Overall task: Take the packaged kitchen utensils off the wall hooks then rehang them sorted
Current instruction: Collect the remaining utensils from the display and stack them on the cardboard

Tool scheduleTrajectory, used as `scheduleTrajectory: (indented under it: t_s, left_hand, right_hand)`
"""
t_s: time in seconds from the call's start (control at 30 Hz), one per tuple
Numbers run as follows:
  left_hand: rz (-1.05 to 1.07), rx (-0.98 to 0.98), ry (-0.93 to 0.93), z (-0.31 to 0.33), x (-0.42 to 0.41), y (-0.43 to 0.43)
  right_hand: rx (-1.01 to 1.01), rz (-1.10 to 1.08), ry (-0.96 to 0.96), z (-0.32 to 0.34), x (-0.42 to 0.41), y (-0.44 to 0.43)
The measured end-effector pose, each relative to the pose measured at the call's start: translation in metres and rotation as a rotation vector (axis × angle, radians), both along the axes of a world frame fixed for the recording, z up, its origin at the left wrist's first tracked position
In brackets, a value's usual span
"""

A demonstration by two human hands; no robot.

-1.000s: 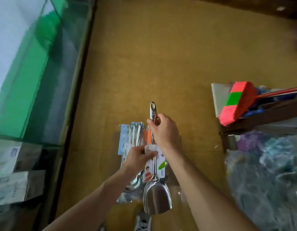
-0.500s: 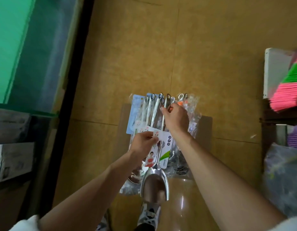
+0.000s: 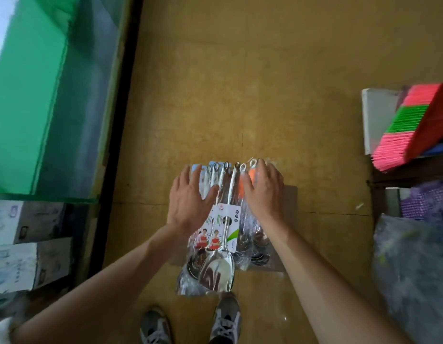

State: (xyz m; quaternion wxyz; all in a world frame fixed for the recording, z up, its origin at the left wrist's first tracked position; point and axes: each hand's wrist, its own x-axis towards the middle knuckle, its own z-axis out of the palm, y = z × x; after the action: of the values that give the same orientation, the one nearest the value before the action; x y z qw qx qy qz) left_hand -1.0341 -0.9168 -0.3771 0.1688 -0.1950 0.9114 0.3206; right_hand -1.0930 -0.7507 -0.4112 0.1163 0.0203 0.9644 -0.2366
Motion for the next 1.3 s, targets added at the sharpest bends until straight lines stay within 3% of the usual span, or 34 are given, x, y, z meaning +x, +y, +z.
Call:
scheduleTrajectory:
  t_s: [0.33, 0.6, 0.73, 0.97, 1.3]
  left_hand:
    - [-0.501, -0.311, 0.268, 0.173, -0.040, 0.049]
    - [-0.818, -0.277, 0.488, 0.360, -0.009, 0.173]
    - [-0.946, -0.231, 0.624, 0.422, 0.028, 0.253]
    - [-1.170, -0.140, 0.845, 0.466, 0.134, 0.413]
    - [-1.458, -0.022, 0.865, 0.457, 0.353, 0.589]
  right_hand:
    - [0.155, -0.210, 0.169, 0.170, 0.049, 0.108]
    - [0.272, -0.509, 0.363, 0.359, 0.149, 0.221]
    - [0.326, -0.654, 0.472, 0.429, 0.213, 0.278]
    - [0.404, -0.837, 0.522, 0.484, 0.344, 0.393]
    - [0.446, -1.082, 0.484, 0.493, 0.568, 0.516]
